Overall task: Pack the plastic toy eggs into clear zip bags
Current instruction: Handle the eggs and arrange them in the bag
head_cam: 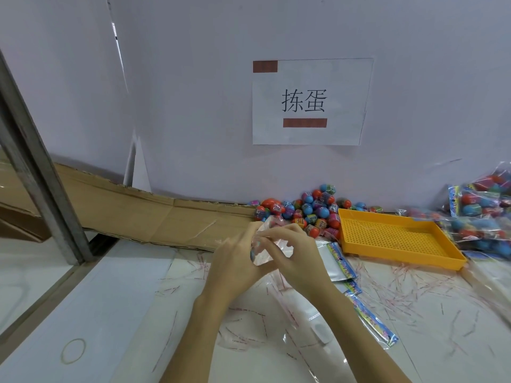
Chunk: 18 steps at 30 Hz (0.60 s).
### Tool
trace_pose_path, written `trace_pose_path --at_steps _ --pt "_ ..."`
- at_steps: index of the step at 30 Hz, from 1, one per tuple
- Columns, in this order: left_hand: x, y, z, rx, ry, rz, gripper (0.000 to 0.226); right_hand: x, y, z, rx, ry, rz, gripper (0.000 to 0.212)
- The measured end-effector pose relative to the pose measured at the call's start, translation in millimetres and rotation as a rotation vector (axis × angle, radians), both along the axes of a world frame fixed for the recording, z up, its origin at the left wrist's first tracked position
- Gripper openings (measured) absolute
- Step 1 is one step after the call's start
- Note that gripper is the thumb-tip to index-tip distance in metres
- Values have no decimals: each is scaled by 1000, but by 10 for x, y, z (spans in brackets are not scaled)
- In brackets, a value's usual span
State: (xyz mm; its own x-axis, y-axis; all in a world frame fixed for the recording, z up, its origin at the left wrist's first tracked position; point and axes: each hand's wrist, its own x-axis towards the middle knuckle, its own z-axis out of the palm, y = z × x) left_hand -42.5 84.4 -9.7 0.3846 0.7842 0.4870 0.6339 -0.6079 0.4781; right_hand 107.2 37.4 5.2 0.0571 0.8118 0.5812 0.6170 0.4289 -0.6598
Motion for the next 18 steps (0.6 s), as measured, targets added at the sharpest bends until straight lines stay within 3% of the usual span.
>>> trace_pose_path --at_steps 3,5,8,11,13,18 --pt "21 6 1 -225 -94 -72 90 46 -17 67 53 55 -62 22" --pt "18 8 19 -215 -178 -40 76 48 -35 124 71 127 -70 29" --pt "-43 32 21 -207 -305 76 49 75 -36 213 107 415 -33 21" --pt "-99 82 2 -269 -466 167 49 236 43 222 69 571 -125 21" --pt "-115 105 -2 -318 -566 169 54 317 122 129 -43 479 -203 25" --pt "-91 119 -8 -383 -652 183 68 334 423 -140 -251 -109 -266 35"
